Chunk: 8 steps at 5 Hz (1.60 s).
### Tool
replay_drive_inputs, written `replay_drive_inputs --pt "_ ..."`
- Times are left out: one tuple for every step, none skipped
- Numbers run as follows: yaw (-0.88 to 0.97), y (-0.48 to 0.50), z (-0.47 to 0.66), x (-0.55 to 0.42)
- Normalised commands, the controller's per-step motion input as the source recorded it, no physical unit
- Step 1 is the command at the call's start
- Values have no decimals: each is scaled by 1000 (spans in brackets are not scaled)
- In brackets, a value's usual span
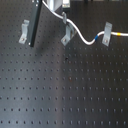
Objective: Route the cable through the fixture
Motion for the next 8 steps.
replay_drive_inputs --pt "0 -39 -69 42" --pt "-29 -205 -420 14" --pt "0 -142 -504 -57" --pt "17 16 -296 -15" --pt "211 270 2 30" --pt "63 165 271 170" --pt "0 0 43 -1" --pt "449 196 266 -36"
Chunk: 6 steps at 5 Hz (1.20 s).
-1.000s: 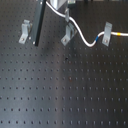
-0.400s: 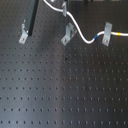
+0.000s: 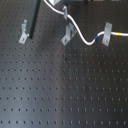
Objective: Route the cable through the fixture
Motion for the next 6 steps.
replay_drive_inputs --pt "620 211 204 -4" --pt "0 -12 0 9" --pt "89 20 189 123" --pt "129 22 131 87" --pt "14 17 81 179" --pt "9 109 40 235"
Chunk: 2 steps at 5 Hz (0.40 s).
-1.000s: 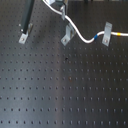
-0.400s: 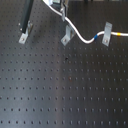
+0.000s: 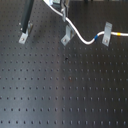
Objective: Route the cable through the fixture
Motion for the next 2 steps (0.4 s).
replay_drive_inputs --pt "60 55 127 229" --pt "0 -3 118 1"
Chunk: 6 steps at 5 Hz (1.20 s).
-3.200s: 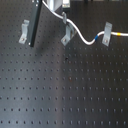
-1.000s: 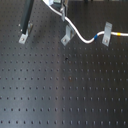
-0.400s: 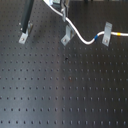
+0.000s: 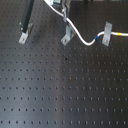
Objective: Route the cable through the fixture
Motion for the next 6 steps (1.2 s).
replay_drive_inputs --pt "23 0 0 0" --pt "154 60 253 86" --pt "266 134 319 218" --pt "266 120 263 238" --pt "251 92 161 219" --pt "203 5 133 11"
